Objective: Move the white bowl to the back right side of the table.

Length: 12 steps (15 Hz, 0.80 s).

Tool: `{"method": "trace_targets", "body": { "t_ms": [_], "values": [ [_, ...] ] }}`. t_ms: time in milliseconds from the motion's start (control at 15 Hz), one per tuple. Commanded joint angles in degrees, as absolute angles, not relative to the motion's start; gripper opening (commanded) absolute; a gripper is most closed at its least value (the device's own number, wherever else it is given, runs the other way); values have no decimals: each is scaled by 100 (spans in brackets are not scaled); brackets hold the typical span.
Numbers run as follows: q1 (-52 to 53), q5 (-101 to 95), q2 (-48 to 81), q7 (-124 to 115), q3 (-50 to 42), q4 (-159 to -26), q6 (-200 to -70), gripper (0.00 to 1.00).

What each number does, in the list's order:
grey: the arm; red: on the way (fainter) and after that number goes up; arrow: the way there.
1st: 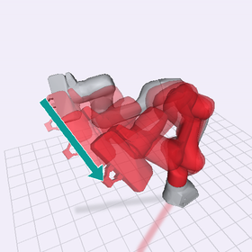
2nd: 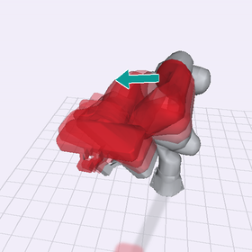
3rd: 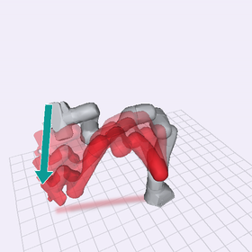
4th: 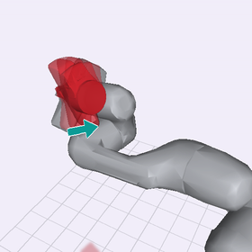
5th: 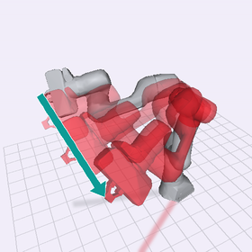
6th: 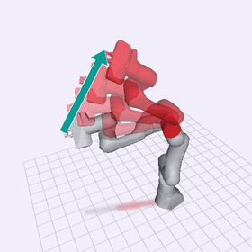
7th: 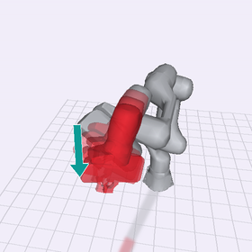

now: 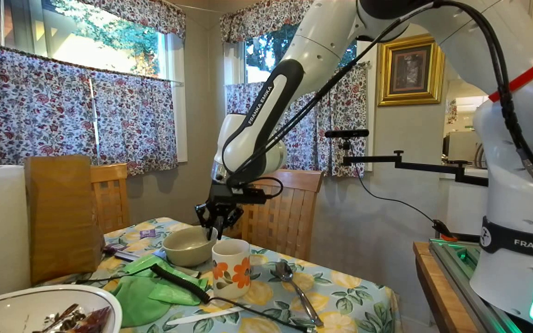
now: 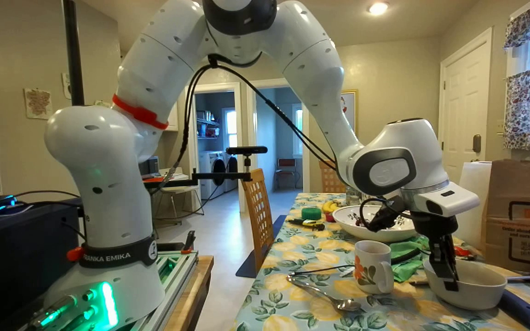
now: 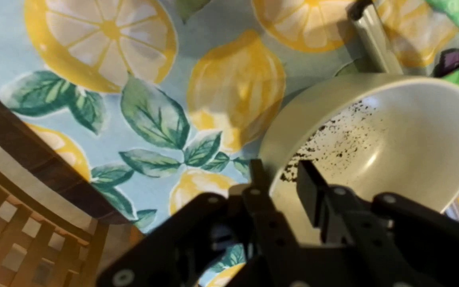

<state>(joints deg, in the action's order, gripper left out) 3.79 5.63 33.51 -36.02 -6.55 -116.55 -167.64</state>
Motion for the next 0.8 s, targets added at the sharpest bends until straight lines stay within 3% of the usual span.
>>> {"method": "trace_targets", "body": {
  "t_ms": [0, 333, 533, 733],
  "values": [
    [-419, 985, 3039, -2146, 265, -11670, -16754, 59],
    [-1680, 951, 2338, -682, 1509, -11643, -15487, 96],
    [-2131, 1234, 1939, 256, 1984, -11577, -14691, 100],
    [-1672, 2015, 1472, 1390, 1528, -11512, -13893, 100]
  ]
}}
